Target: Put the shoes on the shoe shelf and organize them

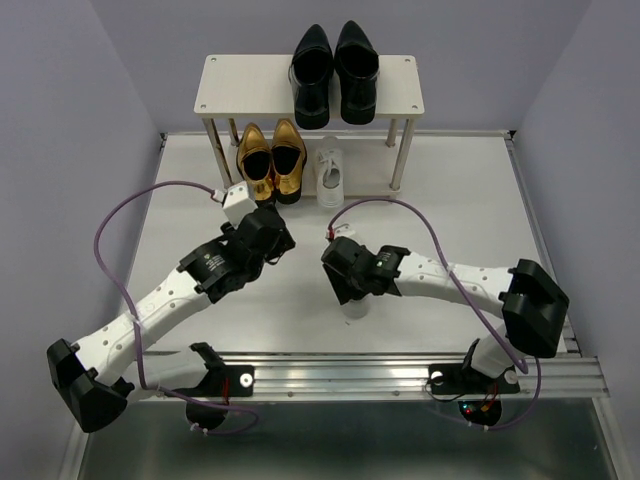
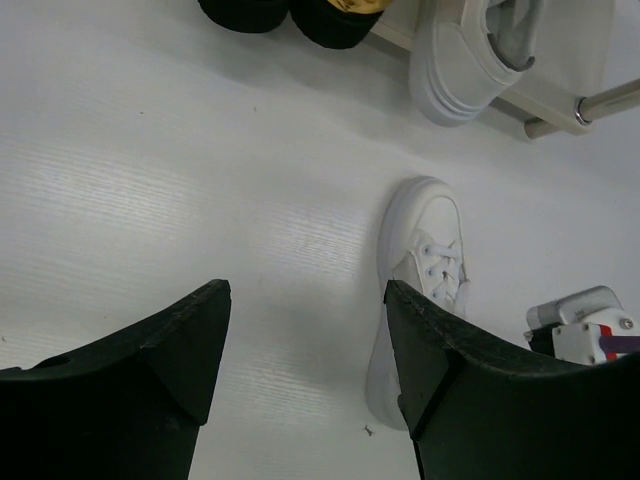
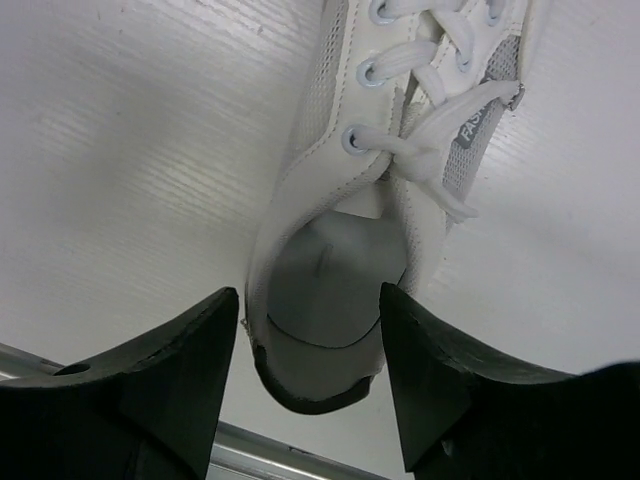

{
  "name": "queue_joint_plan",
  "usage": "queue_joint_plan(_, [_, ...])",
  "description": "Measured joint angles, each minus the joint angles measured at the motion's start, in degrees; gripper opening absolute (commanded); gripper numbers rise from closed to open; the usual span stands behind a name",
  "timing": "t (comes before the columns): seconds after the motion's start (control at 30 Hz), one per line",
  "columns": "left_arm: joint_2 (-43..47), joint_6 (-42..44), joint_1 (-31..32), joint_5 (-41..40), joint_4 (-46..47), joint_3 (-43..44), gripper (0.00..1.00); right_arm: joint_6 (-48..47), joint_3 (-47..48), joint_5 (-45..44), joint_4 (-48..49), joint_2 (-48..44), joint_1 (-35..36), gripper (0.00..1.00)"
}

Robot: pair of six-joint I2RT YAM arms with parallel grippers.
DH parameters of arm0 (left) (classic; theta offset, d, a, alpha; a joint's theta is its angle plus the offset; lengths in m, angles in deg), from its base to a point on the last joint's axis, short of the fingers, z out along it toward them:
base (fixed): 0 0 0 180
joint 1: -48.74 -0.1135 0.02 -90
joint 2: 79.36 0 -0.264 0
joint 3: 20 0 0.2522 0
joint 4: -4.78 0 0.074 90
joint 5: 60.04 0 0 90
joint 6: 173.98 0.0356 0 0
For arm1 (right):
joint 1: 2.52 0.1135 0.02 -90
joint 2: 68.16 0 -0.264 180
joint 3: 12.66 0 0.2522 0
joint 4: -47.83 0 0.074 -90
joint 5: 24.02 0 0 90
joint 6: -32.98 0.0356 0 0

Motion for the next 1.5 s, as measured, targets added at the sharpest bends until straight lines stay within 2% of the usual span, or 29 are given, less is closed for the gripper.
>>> queue_joint_plan(0.17, [1.7, -0.4, -2.0, -0.9, -2.6, 0.0, 0.74, 1.2, 0.0, -2.0, -0.5, -2.2, 0.0, 0.65])
queue_joint_plan(0.33, [1.6, -0.4, -2.1, -1.2, -3.5, 0.0, 0.74, 4.3, -2.9, -4.8, 0.5, -15.5, 0.0, 0.74])
queue_joint_plan(0.43, [1.6, -0.4, -2.2, -1.3, -3.6, 0.0, 0.74, 8.2, -4.1, -7.6, 0.2, -20.4, -0.5, 0.74])
queue_joint_plan(0.8, [1.2, -0.3, -3.2, -2.1, -4.4, 0.0, 0.74, 19.0, -12.3, -4.0, 0.0, -15.9, -4.5, 0.69])
queue_joint_plan(1.0, [1.4, -0.4, -3.5, -2.3, -5.2, 0.0, 0.74, 20.0, -12.7, -1.6, 2.3, -12.7, -5.1, 0.55])
queue_joint_plan(1.07, [1.6, -0.4, -3.7, -2.4, -5.4, 0.0, 0.74, 20.0, -12.9, -0.8, 3.4, -11.3, -5.3, 0.47])
queue_joint_plan(1.1, [1.7, -0.4, -3.7, -2.6, -5.5, 0.0, 0.74, 20.0, -12.9, -0.4, 4.0, -10.6, -5.6, 0.41])
queue_joint_plan(1.13, [1.9, -0.4, -3.9, -2.6, -5.6, 0.0, 0.74, 19.7, -12.9, 0.3, 4.9, -9.9, -5.7, 0.26])
queue_joint_plan(1.2, [2.1, -0.3, -3.9, -2.7, -5.6, 0.0, 0.74, 19.5, -12.9, 0.9, 6.1, -8.7, -6.0, 0.12])
queue_joint_plan(1.23, [2.2, -0.3, -4.0, -2.8, -5.6, 0.0, 0.74, 19.2, -12.7, 1.1, 6.4, -8.1, -6.0, 0.01])
queue_joint_plan(1.5, [2.6, -0.1, -4.8, -3.7, -6.6, 0.0, 0.74, 16.6, -10.0, -2.1, 1.4, -8.0, -7.1, 0.01])
